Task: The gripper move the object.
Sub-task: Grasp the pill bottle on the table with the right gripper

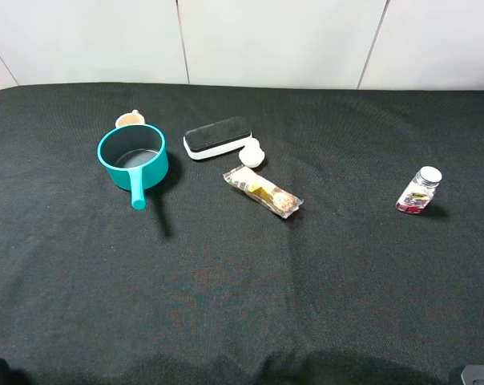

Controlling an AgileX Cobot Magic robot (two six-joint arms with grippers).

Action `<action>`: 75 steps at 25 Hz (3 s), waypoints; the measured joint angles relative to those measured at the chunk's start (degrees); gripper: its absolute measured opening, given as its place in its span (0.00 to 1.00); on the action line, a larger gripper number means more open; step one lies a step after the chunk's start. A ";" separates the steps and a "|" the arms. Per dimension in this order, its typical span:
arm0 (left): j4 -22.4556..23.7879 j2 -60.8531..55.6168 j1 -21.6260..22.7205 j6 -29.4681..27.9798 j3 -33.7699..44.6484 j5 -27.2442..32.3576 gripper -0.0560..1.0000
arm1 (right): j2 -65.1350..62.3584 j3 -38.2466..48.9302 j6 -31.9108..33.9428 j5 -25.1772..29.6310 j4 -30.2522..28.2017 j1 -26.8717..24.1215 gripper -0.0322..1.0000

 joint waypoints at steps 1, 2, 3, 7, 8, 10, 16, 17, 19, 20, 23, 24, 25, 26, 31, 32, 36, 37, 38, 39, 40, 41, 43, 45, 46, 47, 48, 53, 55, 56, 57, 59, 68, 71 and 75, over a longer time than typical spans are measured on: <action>0.00 0.00 0.00 0.00 0.00 0.00 0.99 | 0.00 0.00 0.00 0.00 0.00 0.00 0.70; 0.00 0.00 0.00 0.00 0.00 0.00 0.99 | 0.00 0.00 0.00 0.00 0.00 0.00 0.70; 0.00 0.00 0.00 0.00 0.00 0.00 0.99 | 0.00 0.00 0.00 0.00 0.00 0.00 0.70; 0.00 0.00 0.00 0.00 0.00 0.00 0.99 | 0.00 0.00 0.00 0.00 0.00 0.00 0.70; 0.00 0.00 0.00 0.00 0.00 0.00 0.99 | 0.00 0.00 0.00 0.00 0.00 0.00 0.70; 0.00 0.00 0.00 0.00 0.00 0.00 0.99 | 0.00 0.00 0.00 0.00 0.00 0.00 0.70; 0.00 0.00 0.00 0.00 0.00 0.00 0.99 | 0.00 0.00 0.00 0.00 0.00 0.00 0.70; 0.00 0.00 0.00 0.00 0.00 0.00 0.99 | 0.00 0.00 0.00 0.00 0.00 0.00 0.70; 0.00 0.00 0.00 0.00 0.00 0.00 0.99 | 0.00 0.00 0.00 0.00 0.00 0.00 0.70; 0.00 0.00 0.00 0.00 0.00 0.00 0.99 | 0.00 0.00 0.00 0.00 0.00 0.00 0.70; 0.00 0.00 0.00 0.00 0.00 0.00 0.99 | 0.00 0.00 0.00 0.00 0.18 0.00 0.70; 0.00 0.00 0.00 0.00 0.00 0.00 0.99 | 0.00 0.00 0.00 0.00 0.43 0.00 0.70; 0.00 0.00 0.00 0.00 0.00 0.00 0.99 | 0.00 0.00 0.00 0.00 0.64 0.00 0.70; 0.00 0.00 0.00 0.00 0.00 0.00 0.99 | 0.00 0.00 0.00 0.00 0.67 0.00 0.70; 0.00 0.00 0.00 0.00 0.00 0.00 0.99 | 0.00 0.00 0.58 0.00 1.09 0.00 0.70; 0.00 0.00 0.00 0.00 0.00 0.00 0.99 | 0.00 0.00 0.63 0.00 1.09 0.00 0.70; 0.00 0.00 0.00 0.00 0.00 0.00 0.99 | 0.00 0.00 1.08 0.00 1.09 0.00 0.70; 0.00 0.00 0.00 0.00 0.00 0.00 0.99 | 0.00 0.00 1.19 0.00 0.74 0.00 0.70; 0.00 0.00 0.00 0.00 0.00 0.00 0.99 | 0.00 0.00 1.37 0.00 0.62 0.00 0.70; 0.00 0.00 0.00 0.00 0.00 0.00 0.99 | 0.00 0.00 1.59 0.00 0.48 0.00 0.70; 0.00 0.00 0.00 0.00 0.00 0.00 0.99 | 0.00 0.00 1.87 0.00 0.43 0.00 0.70; 0.00 0.00 0.00 0.00 0.00 0.00 0.99 | 0.00 0.00 2.33 0.00 0.30 0.00 0.70; 0.00 0.00 0.00 0.00 0.00 0.00 0.99 | 0.00 0.00 2.33 0.00 0.13 0.00 0.70; 0.00 0.00 0.00 0.00 0.00 0.00 0.99 | 0.00 0.00 2.33 0.00 0.02 0.00 0.70; 0.00 0.00 0.00 0.00 0.00 0.00 0.99 | 0.00 0.00 2.33 0.00 0.02 0.00 0.70; 0.00 0.00 0.00 0.00 0.00 0.00 0.99 | 0.12 0.00 2.33 0.00 0.02 0.00 0.70; 0.00 0.00 0.00 0.00 0.00 0.00 0.99 | 0.66 0.00 2.33 -0.05 0.02 0.00 0.70; 0.00 0.00 0.00 0.00 0.00 0.00 0.99 | 7.25 -0.46 2.33 -0.63 0.14 0.00 0.70; 0.00 0.00 0.00 0.00 0.00 0.00 0.99 | 10.78 -1.34 2.33 -1.72 0.26 0.00 0.70; 0.00 0.00 0.00 0.00 0.00 0.00 0.99 | 12.63 -1.95 2.33 -1.98 0.32 0.00 0.70; 0.00 0.00 0.00 0.00 0.00 0.00 0.99 | 14.21 -2.50 2.33 -2.10 0.45 0.00 0.70; 0.00 0.00 0.00 0.00 0.00 0.00 0.99 | 18.14 -3.88 2.33 -2.15 0.45 0.00 0.70; 0.00 0.00 0.00 0.00 0.00 0.00 0.99 | 35.69 -10.60 2.33 -3.34 0.45 0.00 0.70; 0.00 0.00 0.00 0.00 0.00 0.00 0.99 | 41.75 -13.78 2.33 -3.42 0.45 0.00 0.70; 0.00 0.00 0.00 0.00 0.00 0.00 0.99 | 49.24 -18.21 2.33 -3.48 0.45 0.00 0.70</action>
